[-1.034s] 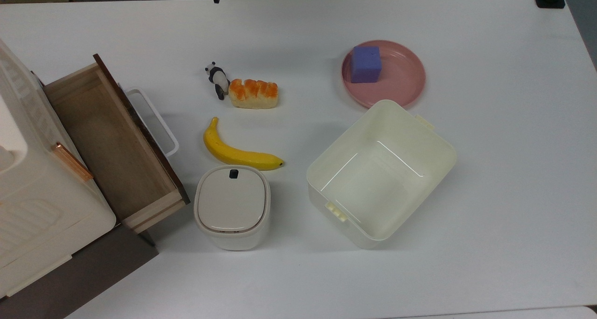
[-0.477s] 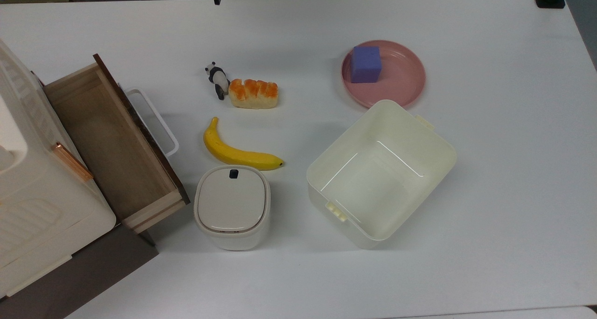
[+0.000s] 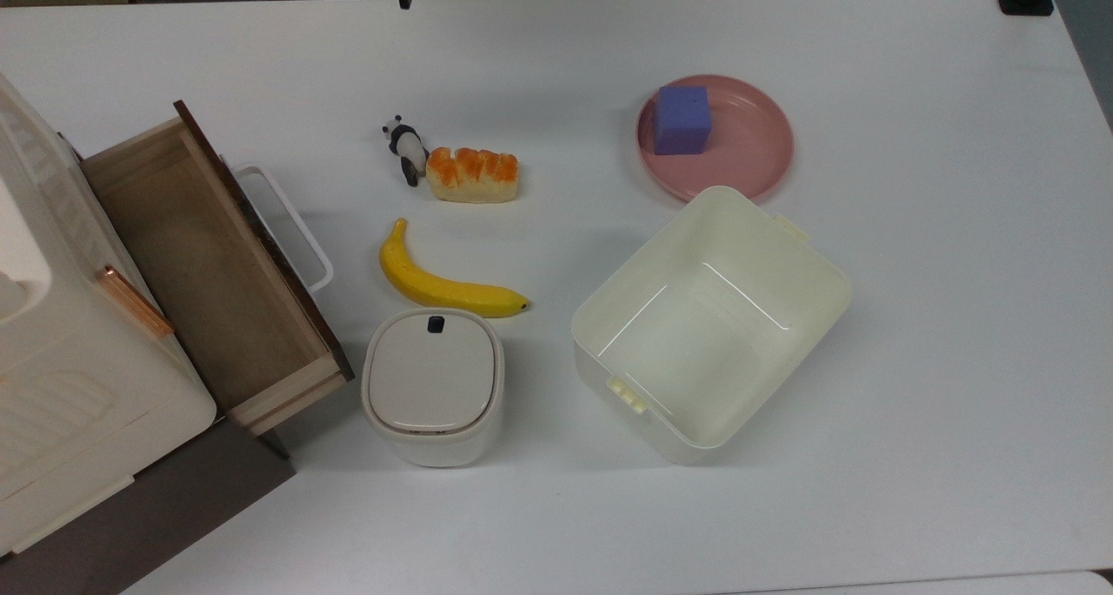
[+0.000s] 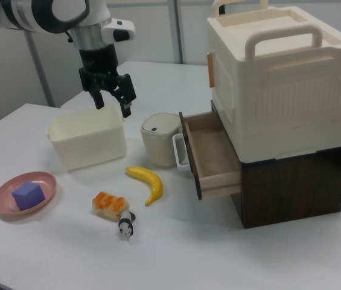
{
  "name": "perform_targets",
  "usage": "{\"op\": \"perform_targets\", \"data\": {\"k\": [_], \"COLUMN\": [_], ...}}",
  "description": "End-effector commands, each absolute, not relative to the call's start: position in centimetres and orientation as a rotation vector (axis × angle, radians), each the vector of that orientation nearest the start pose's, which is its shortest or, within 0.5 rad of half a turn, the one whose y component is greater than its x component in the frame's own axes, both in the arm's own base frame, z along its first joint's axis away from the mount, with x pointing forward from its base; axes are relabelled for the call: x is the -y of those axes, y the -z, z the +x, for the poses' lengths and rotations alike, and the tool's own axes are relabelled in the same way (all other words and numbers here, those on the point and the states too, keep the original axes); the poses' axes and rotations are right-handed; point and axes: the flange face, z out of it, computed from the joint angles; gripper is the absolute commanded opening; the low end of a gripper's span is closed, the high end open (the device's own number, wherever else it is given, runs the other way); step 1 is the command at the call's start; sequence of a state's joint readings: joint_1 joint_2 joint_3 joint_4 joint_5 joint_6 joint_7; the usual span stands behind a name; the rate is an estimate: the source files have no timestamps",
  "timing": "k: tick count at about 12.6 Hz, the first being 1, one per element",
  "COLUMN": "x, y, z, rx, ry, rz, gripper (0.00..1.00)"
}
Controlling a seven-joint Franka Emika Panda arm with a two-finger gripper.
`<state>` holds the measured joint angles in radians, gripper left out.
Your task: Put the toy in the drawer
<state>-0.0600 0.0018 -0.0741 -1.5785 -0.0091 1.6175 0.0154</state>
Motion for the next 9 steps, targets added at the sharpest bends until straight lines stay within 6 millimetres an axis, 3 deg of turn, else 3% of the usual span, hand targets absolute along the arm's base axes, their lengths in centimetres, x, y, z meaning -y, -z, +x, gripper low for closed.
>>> {"op": "perform_targets", "data": {"k": [1, 6, 9], "x": [7.2, 7.0, 7.1], "y": [-62.9, -62.3, -60.6], "z": [55.6, 55.5, 54.7], "rx": [-0.237, -0.180, -0.116], "ry": [0.052, 0.024, -0.077], "rz": [-3.149, -3.166, -3.187], "gripper": [1.00, 1.00, 1.00]}}
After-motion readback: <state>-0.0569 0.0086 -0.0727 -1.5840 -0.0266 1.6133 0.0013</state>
